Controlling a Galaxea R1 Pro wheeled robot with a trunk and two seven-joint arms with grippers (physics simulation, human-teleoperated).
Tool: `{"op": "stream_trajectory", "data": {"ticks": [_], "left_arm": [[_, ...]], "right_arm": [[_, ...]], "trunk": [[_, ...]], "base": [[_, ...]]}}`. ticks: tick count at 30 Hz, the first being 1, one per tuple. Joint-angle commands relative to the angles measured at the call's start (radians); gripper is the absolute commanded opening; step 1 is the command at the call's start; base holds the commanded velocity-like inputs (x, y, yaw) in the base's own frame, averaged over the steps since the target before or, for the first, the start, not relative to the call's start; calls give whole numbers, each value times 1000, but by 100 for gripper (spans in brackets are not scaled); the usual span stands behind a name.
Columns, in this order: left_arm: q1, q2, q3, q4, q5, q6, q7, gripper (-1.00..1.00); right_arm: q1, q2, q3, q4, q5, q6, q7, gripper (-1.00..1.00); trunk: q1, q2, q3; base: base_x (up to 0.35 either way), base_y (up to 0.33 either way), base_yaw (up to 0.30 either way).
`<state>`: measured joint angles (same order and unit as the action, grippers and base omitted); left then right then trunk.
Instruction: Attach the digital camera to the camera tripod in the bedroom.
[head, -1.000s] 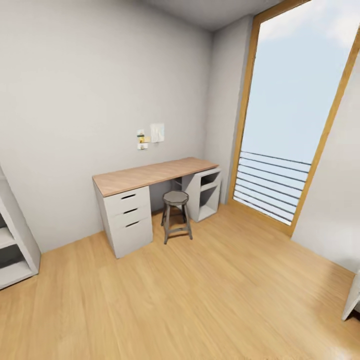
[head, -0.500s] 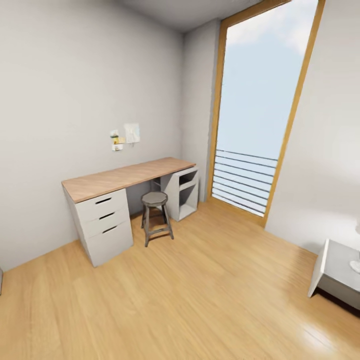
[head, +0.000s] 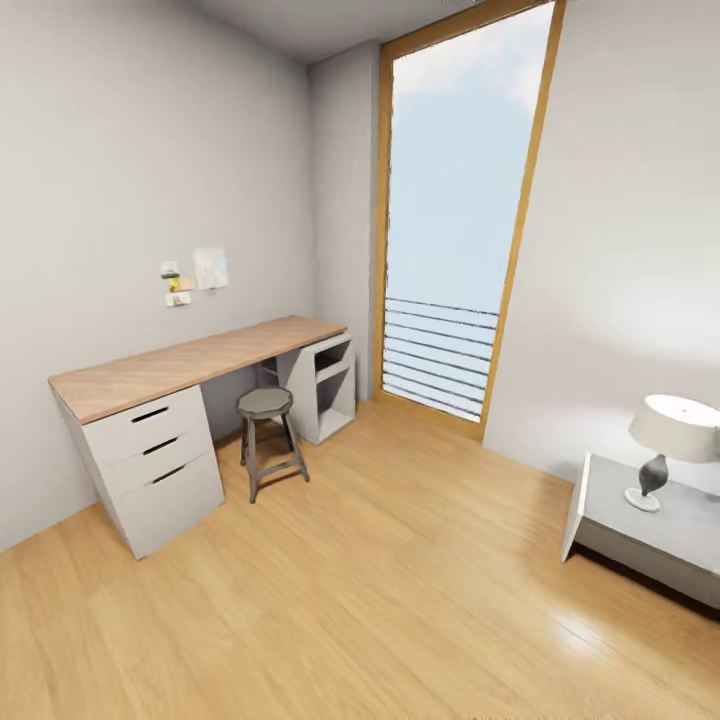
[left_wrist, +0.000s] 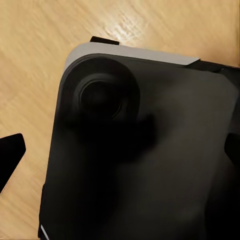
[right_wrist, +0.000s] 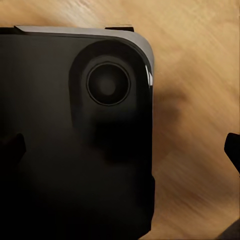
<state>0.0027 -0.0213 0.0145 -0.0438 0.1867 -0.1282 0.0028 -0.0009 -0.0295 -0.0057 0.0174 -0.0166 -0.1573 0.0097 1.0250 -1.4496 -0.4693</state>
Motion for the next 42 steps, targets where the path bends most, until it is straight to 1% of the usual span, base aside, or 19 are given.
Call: {"op": "stream_trajectory", "data": {"ticks": [1,42], "left_arm": [[0,0,1,-1,5,-2,0,100],[0,0,1,-2,4,-4,0,100]], "right_arm": [[-1,0,0,2,-2,-5,1,100],[-1,0,0,2,-2,-5,1,100]], "trunk": [[0,0,-1],[0,0,-1]], "base": [[0,0,-298],[0,0,-298]]}}
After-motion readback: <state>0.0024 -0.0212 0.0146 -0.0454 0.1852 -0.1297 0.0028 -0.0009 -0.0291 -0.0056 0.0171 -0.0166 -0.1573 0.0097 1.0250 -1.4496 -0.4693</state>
